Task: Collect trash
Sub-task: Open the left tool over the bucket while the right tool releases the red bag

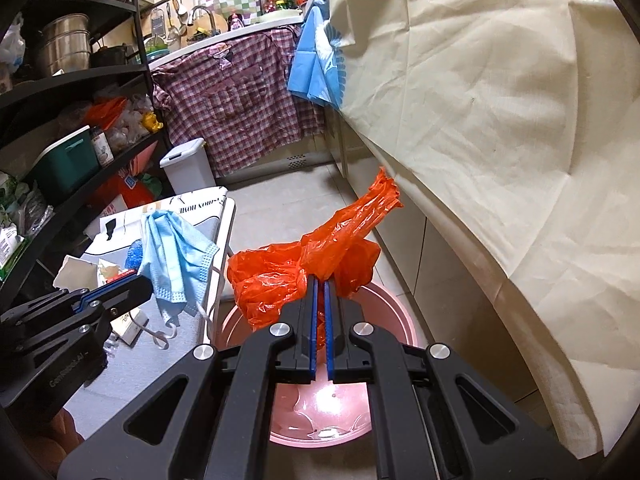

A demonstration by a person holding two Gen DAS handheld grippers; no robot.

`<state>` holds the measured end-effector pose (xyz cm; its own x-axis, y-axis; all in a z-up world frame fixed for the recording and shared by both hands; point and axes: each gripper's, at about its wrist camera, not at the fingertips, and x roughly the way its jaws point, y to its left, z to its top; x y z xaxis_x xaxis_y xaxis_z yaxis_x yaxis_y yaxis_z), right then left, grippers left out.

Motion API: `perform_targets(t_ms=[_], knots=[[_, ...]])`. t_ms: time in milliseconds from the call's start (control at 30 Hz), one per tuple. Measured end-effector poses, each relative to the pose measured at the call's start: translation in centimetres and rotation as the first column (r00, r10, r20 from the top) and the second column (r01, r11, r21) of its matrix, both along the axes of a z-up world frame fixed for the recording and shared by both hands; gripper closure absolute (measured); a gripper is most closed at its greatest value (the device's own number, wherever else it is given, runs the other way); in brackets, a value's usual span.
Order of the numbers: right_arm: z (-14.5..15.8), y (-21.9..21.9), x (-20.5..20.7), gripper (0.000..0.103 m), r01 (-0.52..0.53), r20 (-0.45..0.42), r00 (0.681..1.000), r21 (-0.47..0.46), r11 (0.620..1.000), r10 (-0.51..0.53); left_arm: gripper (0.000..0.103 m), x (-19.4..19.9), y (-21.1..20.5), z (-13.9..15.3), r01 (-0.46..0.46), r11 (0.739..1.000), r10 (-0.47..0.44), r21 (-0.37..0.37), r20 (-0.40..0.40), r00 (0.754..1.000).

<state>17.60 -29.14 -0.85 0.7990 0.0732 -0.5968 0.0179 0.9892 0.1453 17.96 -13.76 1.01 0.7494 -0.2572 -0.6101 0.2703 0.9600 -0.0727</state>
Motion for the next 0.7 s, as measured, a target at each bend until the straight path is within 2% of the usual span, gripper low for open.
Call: perform_targets(t_ms=[233, 300, 333, 367, 400, 700], knots=[[-0.5, 0.2, 0.5, 0.095, 0.016, -0.018, 1.000, -0.027, 1.000, -0.017, 0.097, 1.0, -0.7, -0.4, 0.033, 0.999, -0.033, 0.003, -0.020, 0.999], [-0.6, 0.1, 0.8, 0.090, 0.025, -0.026, 0.999, -0.030, 0.999, -0.026, 0.083, 1.3, -0.8, -0.4, 0.035, 0.999, -0.035, 0.004, -0.029, 0.999], [-0.7, 0.1, 0.8, 0.079, 0.028, -0.025, 0.999, -0.031, 0.999, -0.029, 0.080, 1.3, -0.7, -0.4, 0.030, 1.000, -0.030, 0.002, -0.028, 0.999], [-0.6, 0.1, 0.7, 0.062, 0.035, -0.021, 0.999, -0.036, 0.999, -0.036, 0.077, 1.3, -0.5, -0.4, 0.025, 1.000, -0.025, -0.003, -0.027, 0.999], [-0.5, 0.1, 0.6, 0.053, 0.040, -0.014, 0.999, -0.041, 0.998, -0.040, 0.077, 1.3, -0.3, -0.3, 0.021, 1.000, -0.021, -0.009, -0.028, 0.999], [-0.4, 0.4, 0.4, 0.053, 0.037, 0.000, 0.999, -0.059, 0.998, -0.037, 0.077, 0.1, 1.3, 0.5, -0.009, 1.000, 0.009, -0.010, -0.014, 1.000]])
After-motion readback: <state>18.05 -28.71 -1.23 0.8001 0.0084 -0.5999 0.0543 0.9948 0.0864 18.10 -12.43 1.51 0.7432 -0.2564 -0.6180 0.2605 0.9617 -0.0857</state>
